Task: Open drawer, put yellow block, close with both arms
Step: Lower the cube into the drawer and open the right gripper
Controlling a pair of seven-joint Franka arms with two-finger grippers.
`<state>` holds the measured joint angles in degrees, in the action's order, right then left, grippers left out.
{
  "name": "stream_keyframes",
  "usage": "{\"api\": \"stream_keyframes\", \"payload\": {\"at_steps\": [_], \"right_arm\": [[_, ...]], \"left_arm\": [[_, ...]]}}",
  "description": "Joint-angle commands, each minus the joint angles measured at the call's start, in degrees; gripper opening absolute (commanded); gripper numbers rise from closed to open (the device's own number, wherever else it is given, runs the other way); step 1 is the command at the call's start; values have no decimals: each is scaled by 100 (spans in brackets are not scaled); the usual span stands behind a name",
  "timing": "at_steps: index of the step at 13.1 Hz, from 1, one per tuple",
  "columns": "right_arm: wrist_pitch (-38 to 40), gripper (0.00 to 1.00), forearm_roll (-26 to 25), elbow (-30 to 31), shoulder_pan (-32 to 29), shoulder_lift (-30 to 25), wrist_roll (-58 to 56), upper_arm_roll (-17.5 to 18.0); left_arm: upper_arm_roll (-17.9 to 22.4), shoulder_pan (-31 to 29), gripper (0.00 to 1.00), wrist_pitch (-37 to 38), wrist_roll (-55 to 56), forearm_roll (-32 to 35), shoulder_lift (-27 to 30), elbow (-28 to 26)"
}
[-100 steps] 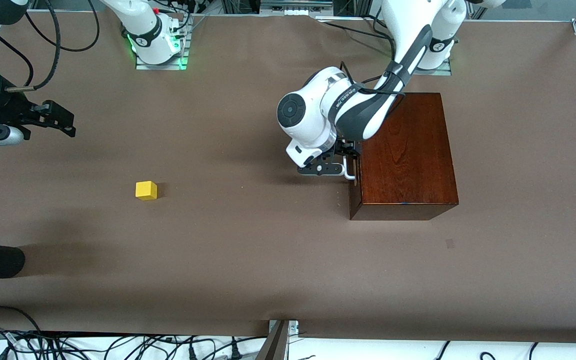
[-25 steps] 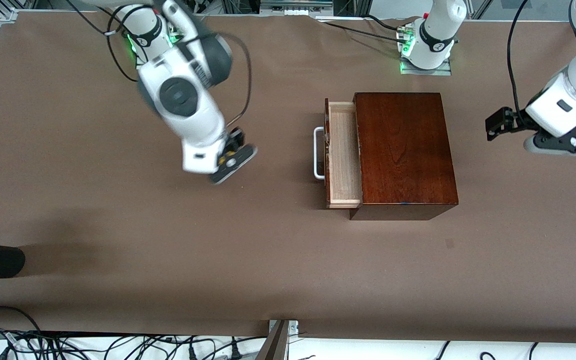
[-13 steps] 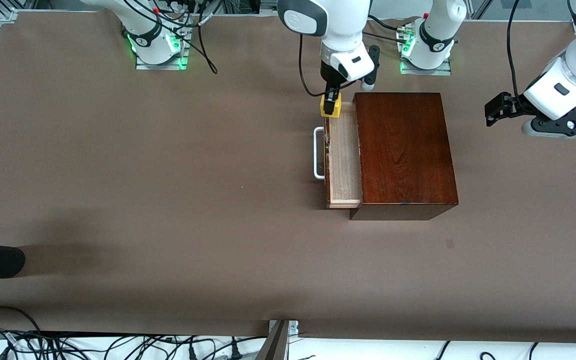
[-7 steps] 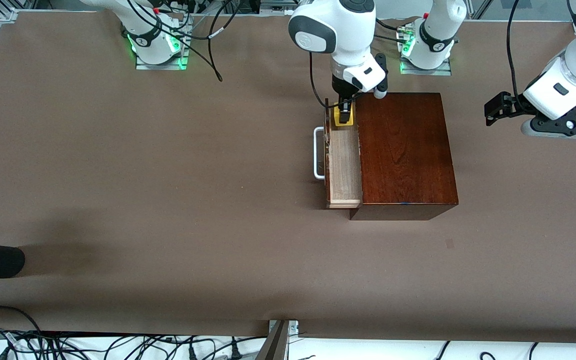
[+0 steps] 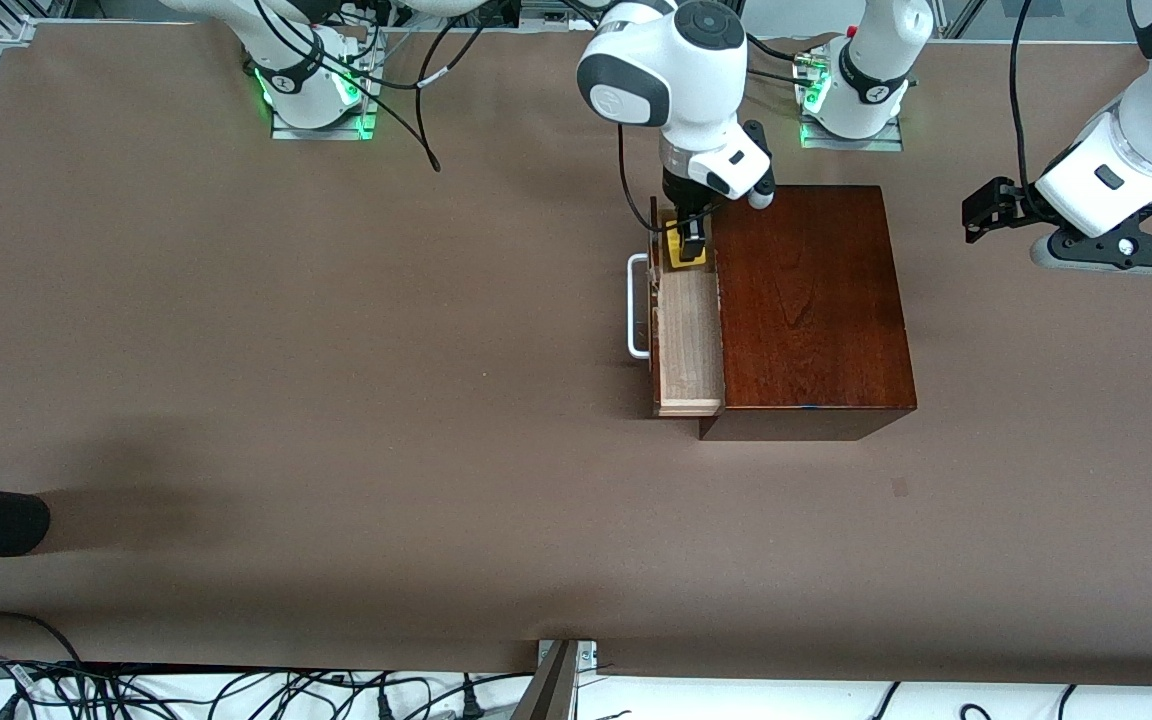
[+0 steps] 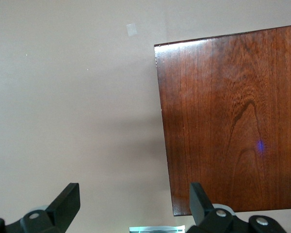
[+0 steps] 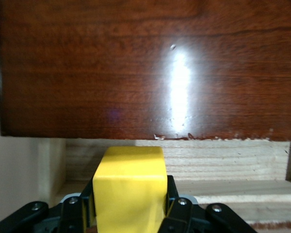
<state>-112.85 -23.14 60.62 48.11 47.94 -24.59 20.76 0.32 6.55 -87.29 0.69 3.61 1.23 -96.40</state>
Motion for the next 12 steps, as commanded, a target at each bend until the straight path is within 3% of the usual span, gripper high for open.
{"api": "stream_keyframes", "payload": {"at_steps": [1,12], "right_arm": [[18,20,-94,-252,84,154,-379,-89],[-282,20,-85,-252,75,514,-450,-204]], "left_arm": [[-23,13,100,89,-25,-53,44,42],[-32,-22,100,89,-25,-62,36,51]]}}
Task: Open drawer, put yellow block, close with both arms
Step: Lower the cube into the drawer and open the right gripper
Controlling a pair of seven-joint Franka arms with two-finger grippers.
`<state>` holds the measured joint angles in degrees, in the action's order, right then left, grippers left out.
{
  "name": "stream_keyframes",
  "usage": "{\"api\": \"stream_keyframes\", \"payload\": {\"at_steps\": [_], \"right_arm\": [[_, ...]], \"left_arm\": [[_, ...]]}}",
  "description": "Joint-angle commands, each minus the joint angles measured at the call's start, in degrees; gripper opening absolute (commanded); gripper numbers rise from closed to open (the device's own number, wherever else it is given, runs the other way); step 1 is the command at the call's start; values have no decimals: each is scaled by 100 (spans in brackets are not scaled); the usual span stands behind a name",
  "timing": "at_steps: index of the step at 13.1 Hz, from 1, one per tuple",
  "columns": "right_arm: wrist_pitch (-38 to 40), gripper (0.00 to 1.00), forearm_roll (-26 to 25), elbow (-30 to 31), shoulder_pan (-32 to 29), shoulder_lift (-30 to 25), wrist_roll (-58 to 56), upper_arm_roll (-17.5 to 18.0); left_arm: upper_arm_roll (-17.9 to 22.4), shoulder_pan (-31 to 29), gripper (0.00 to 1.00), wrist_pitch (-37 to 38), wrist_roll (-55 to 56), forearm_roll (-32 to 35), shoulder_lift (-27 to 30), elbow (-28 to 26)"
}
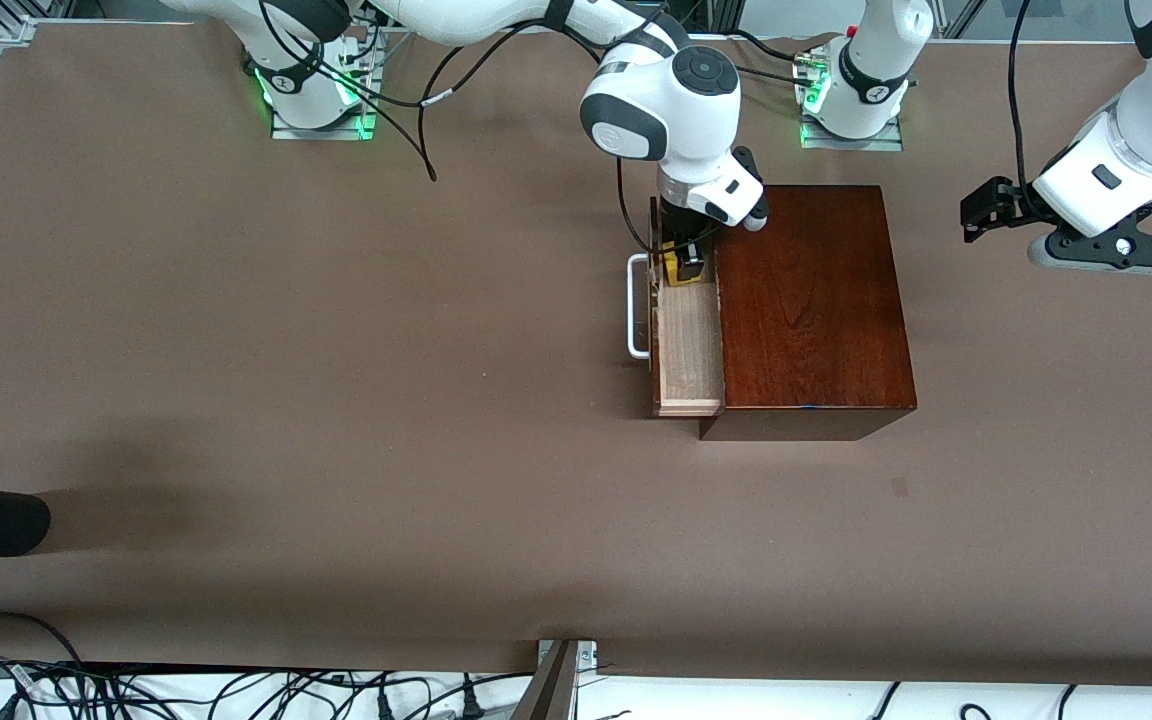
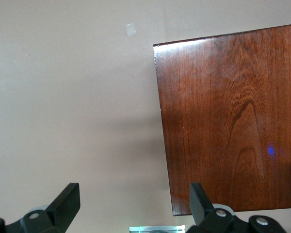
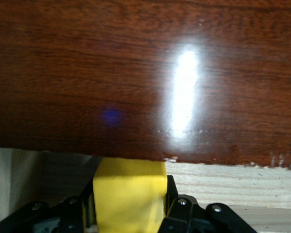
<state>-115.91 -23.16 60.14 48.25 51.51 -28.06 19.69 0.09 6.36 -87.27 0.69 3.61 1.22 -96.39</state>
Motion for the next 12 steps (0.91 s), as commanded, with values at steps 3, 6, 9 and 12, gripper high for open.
{"api": "stream_keyframes", "payload": {"at_steps": [3,6,9,12], "right_arm": [[103,100,-49,-204,71,123,-15,-97],[235,100,-31,-213,62,61,239,-44],[436,100,275,-344,53,-254,389,-35],[1112,100,496,-863,45,-614,591,-35]], "left_arm": [[-9,-3,100,87,-25,-62,27,51],[-9,-3,100,69,-25,-62,27,59],[-9,-3,100,61,-25,-71,27,59],[-9,-3,100,78,-25,-71,36,59]]}}
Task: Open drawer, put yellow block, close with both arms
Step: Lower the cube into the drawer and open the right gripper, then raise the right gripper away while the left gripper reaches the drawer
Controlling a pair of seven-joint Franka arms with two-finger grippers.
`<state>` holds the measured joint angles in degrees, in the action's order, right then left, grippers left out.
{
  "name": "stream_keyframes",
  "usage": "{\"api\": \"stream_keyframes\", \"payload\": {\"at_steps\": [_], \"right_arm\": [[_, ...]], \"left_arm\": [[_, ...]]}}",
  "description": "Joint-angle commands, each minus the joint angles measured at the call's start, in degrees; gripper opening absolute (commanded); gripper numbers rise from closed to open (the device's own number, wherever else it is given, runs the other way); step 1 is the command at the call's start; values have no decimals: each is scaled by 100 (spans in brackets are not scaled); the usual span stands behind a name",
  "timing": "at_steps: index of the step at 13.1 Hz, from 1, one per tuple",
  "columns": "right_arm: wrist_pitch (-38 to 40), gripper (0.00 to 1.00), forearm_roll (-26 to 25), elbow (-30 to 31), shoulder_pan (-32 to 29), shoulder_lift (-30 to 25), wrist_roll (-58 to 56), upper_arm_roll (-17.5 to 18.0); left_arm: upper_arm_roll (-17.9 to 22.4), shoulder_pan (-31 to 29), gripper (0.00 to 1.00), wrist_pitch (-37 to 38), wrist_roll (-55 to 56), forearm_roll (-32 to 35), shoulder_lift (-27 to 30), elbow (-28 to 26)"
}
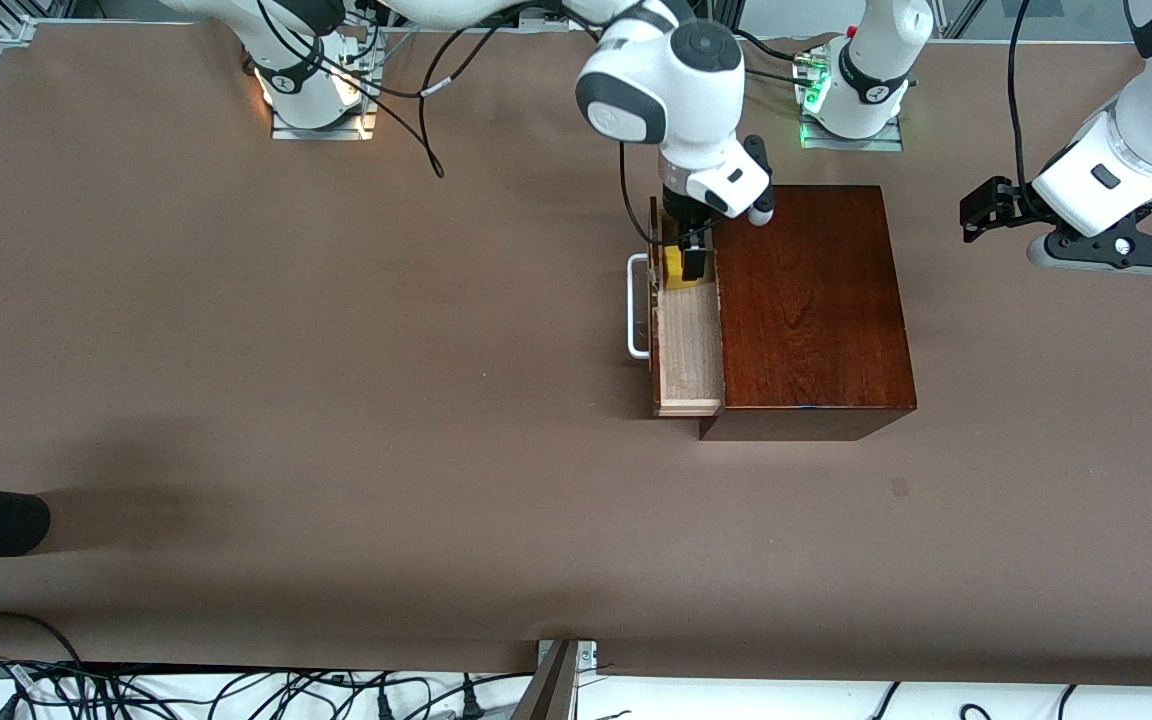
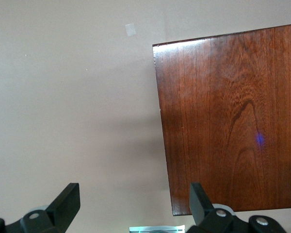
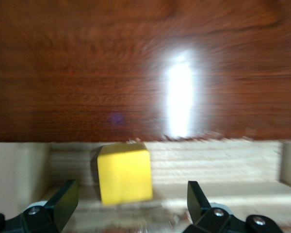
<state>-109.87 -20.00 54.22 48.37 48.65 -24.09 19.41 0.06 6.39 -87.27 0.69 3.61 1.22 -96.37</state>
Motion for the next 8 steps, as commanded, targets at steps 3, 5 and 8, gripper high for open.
{"api": "stream_keyframes", "payload": {"at_steps": [3,5,8], "right_arm": [[966,100,408,-263,-282,-1005,430,-69],[1125,100,435,-254,-774,-1199,449,-78],[1081,100,435,-254,-1565,-1226,440,-87]], "left_arm": [[-6,-6,100,87,-25,-71,27,57],[-6,3,100,78,-25,-71,36,57],[-76,55,100,87,-25,-53,-60,284]]}}
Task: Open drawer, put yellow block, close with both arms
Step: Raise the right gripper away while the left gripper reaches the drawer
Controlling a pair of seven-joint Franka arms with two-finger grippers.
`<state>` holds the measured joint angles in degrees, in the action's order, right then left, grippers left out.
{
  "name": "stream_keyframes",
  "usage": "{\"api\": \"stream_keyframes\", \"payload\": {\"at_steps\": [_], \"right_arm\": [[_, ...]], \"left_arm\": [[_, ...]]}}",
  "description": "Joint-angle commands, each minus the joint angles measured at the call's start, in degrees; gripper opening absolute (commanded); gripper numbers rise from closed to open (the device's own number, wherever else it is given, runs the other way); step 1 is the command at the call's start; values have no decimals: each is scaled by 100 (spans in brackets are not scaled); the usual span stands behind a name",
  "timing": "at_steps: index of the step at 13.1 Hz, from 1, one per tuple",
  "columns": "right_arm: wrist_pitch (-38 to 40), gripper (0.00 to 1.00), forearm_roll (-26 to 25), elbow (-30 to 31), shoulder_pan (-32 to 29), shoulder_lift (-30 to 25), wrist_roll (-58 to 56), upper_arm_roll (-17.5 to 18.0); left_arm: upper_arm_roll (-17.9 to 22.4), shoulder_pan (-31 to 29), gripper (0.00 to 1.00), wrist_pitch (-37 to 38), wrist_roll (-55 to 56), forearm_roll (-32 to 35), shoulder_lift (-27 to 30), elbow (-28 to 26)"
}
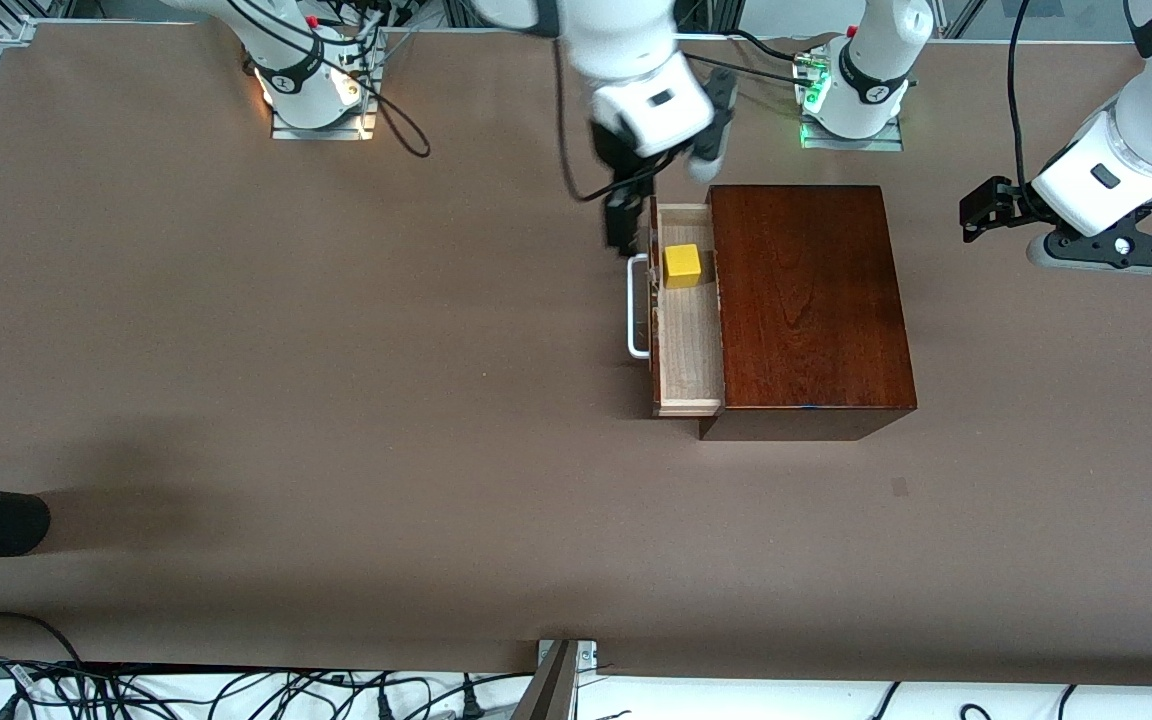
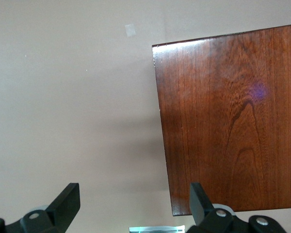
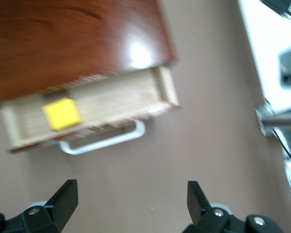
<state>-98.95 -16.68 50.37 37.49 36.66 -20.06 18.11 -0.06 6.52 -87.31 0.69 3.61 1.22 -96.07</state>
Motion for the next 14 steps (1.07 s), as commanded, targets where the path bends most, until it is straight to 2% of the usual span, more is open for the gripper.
{"api": "stream_keyframes", "payload": {"at_steps": [1,3,6,9,11,13,14], "right_arm": [[42,100,113,140,-793,-158,46,44],[130,100,156,157,-1373,-264,46,53],[445,100,595,157,-2164,-484,203,18],[981,100,1578,279,-3166,-887,442,9],[1053,100,1659,1162,-3335,-1684,556,-367],[992,100,2062,2200,-3336,-2441,512,-1034],[940,100,2099,2666,-3327,-2731,538,-1246]], "left_arm": [[-134,33,100,100,-25,-53,-87,291],[-135,33,100,100,-25,-53,-87,291],[-144,42,100,162,-33,-71,-104,326],[-275,86,100,459,-77,-158,-245,458],[-459,374,100,837,-113,-387,-359,406],[-775,874,100,1041,-113,-344,-622,475],[-864,1112,100,1023,-121,-343,-762,545]]}}
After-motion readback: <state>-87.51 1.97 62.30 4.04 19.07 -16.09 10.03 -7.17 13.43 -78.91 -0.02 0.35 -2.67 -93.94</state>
